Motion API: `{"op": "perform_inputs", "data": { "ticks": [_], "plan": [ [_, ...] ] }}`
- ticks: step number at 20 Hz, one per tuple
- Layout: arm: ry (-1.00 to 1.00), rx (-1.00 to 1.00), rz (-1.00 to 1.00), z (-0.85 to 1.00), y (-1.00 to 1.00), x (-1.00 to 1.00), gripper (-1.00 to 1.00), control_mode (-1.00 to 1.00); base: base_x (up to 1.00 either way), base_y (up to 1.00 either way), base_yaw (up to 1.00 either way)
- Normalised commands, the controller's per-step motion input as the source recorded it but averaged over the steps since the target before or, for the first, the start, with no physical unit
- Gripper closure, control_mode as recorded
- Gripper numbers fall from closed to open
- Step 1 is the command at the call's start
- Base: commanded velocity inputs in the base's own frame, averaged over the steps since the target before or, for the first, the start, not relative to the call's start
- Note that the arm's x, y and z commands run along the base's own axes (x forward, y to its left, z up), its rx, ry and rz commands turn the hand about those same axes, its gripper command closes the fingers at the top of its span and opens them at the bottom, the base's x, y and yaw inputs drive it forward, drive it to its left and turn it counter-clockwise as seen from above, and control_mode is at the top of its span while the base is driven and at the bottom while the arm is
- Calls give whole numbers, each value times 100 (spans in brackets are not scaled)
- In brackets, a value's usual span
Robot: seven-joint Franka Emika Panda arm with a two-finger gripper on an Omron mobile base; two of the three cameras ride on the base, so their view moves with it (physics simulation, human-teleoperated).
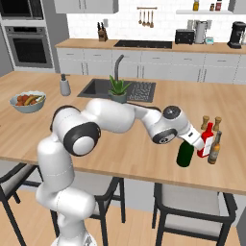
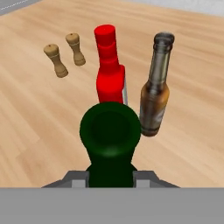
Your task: Move the plastic bottles in the middle to the plastics group, and the glass bottles in the middle to the glass group.
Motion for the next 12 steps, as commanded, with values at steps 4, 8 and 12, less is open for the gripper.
{"op": "perform_inputs", "data": {
  "ticks": [4,8,12],
  "plan": [
    [0,0,0,-9,0,0,100,-100,0,0,0],
    [-4,0,0,0,-1,18,100,-100,0,0,0],
    [-2,0,0,0,-1,13,100,-100,0,0,0]
  ]
}}
